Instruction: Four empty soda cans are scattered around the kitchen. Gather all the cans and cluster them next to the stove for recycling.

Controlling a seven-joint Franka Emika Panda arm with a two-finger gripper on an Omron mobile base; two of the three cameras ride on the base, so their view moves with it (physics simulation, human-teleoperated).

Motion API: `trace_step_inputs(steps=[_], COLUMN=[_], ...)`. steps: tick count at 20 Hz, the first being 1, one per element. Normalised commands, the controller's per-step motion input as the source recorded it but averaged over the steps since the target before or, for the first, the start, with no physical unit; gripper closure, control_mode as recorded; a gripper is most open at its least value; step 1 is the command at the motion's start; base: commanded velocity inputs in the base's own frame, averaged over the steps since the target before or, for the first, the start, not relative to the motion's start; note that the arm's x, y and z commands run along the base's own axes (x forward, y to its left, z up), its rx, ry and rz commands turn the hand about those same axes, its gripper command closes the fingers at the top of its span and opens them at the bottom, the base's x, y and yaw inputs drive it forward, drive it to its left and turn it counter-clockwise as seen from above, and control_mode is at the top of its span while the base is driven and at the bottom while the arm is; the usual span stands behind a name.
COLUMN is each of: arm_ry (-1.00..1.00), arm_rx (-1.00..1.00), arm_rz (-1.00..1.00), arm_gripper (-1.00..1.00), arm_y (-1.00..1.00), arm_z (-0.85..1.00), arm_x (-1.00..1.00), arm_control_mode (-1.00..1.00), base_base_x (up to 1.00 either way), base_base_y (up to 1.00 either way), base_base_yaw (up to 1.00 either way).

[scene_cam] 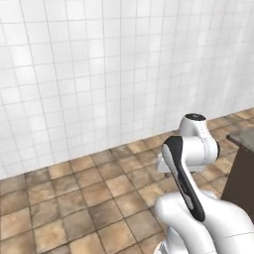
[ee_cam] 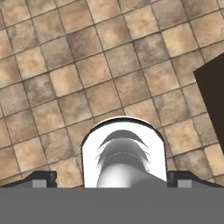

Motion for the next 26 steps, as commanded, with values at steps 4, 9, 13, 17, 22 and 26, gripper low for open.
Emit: trace_step_inputs(steps=[4,9,13,17,22,26], arm_ry=[0.0,0.0,0.0,0.0,0.0,0.0], arm_rx=[0.0,0.0,0.0,0.0,0.0,0.0], arm_rz=[0.0,0.0,0.0,0.0,0.0,0.0], arm_gripper=[-1.0,-1.0,-1.0,-1.0,-1.0,-1.0], arm_y=[0.0,0.0,0.0,0.0,0.0,0.0], arm_z=[0.0,0.0,0.0,0.0,0.0,0.0], arm_x=[0.0,0.0,0.0,0.0,0.0,0.0], arm_control_mode=[1.0,1.0,1.0,1.0,1.0,1.0], base_base_x=[1.0,1.0,1.0,0.98,1.0,1.0], base_base_y=[0.42,0.52,0.49,0.56,0.72,0.92], base_base_yaw=[-0.36,-0.38,-0.59,-0.71,-0.61,-0.54])
